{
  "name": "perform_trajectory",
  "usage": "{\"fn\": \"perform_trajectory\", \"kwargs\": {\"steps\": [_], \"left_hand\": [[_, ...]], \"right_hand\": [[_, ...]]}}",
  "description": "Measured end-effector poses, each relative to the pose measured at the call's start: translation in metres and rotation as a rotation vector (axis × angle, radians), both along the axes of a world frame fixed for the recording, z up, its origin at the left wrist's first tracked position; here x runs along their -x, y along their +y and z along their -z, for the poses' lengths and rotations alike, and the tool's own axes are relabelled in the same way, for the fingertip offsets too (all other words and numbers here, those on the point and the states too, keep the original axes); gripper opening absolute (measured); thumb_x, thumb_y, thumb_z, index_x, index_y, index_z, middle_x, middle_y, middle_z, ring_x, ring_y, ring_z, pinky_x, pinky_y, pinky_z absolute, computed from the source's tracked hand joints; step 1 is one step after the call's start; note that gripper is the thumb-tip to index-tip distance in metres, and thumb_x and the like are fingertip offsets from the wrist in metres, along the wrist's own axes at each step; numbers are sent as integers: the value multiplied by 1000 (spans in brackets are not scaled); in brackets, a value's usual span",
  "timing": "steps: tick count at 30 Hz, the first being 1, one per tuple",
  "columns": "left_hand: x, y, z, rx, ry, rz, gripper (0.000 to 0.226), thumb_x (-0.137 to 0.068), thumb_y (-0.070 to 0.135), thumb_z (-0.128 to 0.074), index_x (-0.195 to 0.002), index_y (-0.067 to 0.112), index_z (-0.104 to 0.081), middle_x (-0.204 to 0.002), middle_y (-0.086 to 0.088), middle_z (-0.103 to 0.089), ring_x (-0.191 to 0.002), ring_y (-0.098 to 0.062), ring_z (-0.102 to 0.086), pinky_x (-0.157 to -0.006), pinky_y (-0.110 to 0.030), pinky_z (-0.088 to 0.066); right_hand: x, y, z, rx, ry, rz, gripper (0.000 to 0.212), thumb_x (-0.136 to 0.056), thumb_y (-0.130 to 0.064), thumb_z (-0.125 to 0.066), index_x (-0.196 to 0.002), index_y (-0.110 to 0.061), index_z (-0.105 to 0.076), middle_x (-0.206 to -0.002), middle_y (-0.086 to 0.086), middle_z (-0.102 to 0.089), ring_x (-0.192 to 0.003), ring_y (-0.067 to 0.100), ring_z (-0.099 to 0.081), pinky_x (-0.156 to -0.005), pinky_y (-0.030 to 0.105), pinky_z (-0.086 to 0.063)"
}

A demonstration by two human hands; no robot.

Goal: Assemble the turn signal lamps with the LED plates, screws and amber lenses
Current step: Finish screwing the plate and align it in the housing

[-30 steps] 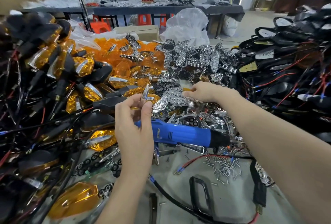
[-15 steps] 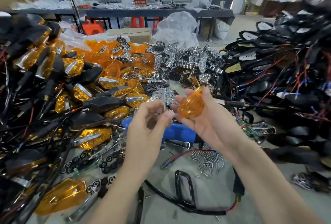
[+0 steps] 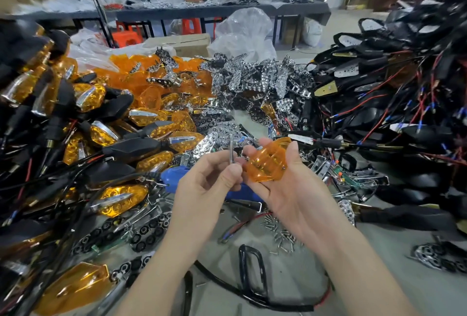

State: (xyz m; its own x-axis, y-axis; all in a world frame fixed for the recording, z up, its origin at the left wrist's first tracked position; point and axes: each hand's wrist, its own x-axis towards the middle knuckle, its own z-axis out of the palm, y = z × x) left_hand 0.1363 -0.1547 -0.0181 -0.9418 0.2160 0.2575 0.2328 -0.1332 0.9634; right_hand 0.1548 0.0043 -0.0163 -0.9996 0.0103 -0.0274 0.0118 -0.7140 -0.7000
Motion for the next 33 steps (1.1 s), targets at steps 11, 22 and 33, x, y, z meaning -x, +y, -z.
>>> {"fn": "perform_trajectory", "kwargs": {"steps": [11, 22, 33], "left_hand": [[1, -1, -3, -7, 9, 44, 20, -82, 41, -75, -99, 31, -73, -103, 1, -76, -90, -11, -71, -80, -20, -55], [-4, 0, 0, 131, 91, 21, 21, -87, 37, -66, -106, 41, -73, -89, 4, -72, -76, -5, -65, -74, -25, -56], [-3, -2, 5, 183, 211, -18, 31, -90, 42, -63, -117, 58, -65, -103, 3, -69, -89, -8, -66, -84, -27, -56]], "right_hand": [[-10, 2, -3, -168, 129, 8, 50, -99, -42, -48, -138, -11, -57, -141, 14, -62, -129, 35, -61, -107, 45, -51], [-8, 2, -5, -138, 134, 4, 50, -91, -49, -63, -130, -18, -68, -134, 18, -67, -123, 35, -65, -98, 40, -56], [-10, 0, -4, -178, 111, -28, 49, -92, -48, -62, -129, -18, -69, -133, 21, -66, -116, 32, -68, -93, 40, -57]]}}
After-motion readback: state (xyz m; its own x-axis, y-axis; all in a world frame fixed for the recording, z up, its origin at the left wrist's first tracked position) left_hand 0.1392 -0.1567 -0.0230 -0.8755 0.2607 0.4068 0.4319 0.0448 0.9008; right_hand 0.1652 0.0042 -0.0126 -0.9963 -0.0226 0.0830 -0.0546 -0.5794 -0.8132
